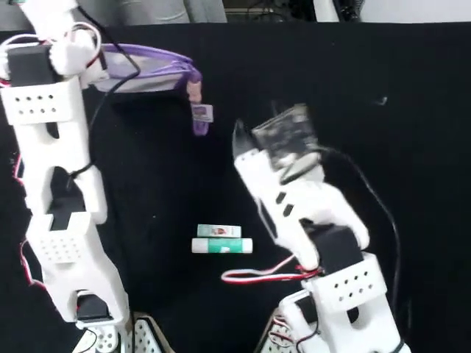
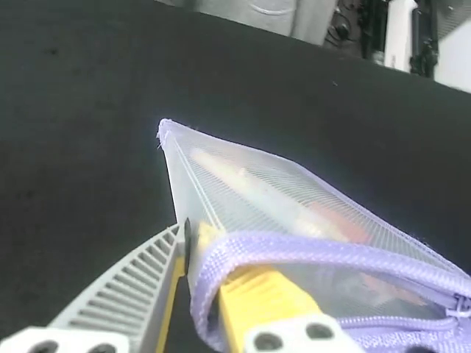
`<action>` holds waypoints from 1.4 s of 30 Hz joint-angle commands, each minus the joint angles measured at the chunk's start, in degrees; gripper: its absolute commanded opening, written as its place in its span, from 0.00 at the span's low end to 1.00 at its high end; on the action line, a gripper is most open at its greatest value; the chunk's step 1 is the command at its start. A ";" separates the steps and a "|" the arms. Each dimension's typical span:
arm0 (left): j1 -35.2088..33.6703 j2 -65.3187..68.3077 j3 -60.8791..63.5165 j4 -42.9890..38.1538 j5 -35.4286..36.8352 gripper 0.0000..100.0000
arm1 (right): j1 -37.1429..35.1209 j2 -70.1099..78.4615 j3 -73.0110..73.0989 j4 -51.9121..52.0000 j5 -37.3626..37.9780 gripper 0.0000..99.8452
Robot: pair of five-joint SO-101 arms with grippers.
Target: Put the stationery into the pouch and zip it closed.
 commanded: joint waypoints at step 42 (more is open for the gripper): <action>-14.64 -1.23 -4.79 -7.21 -1.32 0.03 | -15.65 37.23 4.35 7.82 18.46 0.20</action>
